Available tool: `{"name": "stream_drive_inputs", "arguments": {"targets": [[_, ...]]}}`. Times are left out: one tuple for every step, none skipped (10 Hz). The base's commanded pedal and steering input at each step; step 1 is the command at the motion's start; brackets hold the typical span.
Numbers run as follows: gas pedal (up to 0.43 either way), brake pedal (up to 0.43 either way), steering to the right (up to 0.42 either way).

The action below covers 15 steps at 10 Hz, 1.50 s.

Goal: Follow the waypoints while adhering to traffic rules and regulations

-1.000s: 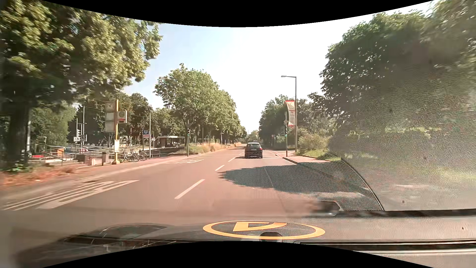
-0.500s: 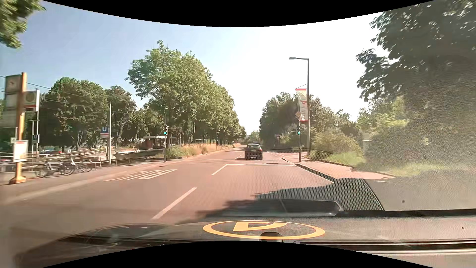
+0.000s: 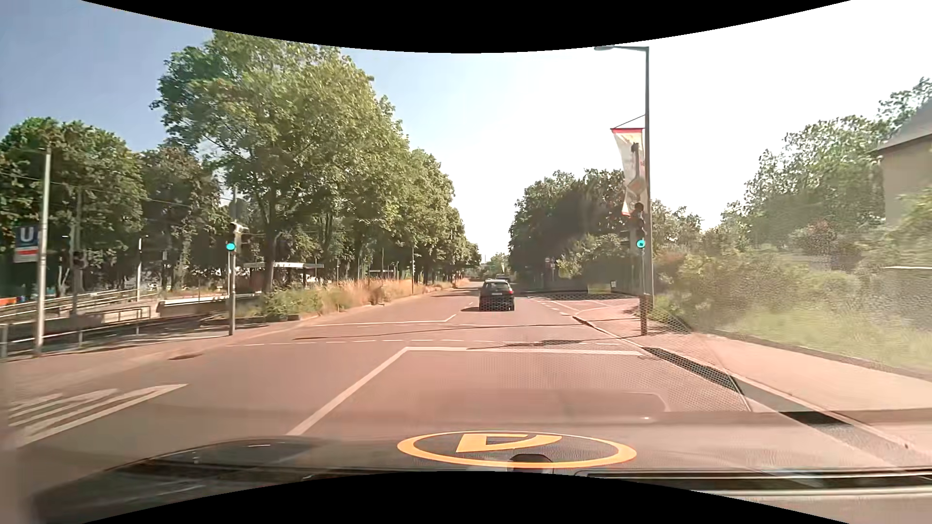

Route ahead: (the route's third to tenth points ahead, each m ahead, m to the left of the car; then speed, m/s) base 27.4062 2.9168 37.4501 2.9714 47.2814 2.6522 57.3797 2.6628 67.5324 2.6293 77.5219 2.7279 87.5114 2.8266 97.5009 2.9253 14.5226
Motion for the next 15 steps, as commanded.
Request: {"name": "stream_drive_inputs", "arguments": {"targets": [[0.087, 0.0, 0.0], [0.087, 0.0, 0.0], [0.087, 0.0, 0.0], [0.087, 0.0, 0.0], [0.098, 0.0, 0.0], [0.098, 0.0, 0.0], [0.138, 0.0, 0.0], [0.138, 0.0, 0.0], [0.157, 0.0, 0.0], [0.157, 0.0, 0.0], [0.169, 0.0, 0.001], [0.189, 0.0, 0.002], [0.189, 0.0, 0.002], [0.189, 0.0, 0.002], [0.189, 0.0, 0.002]]}}
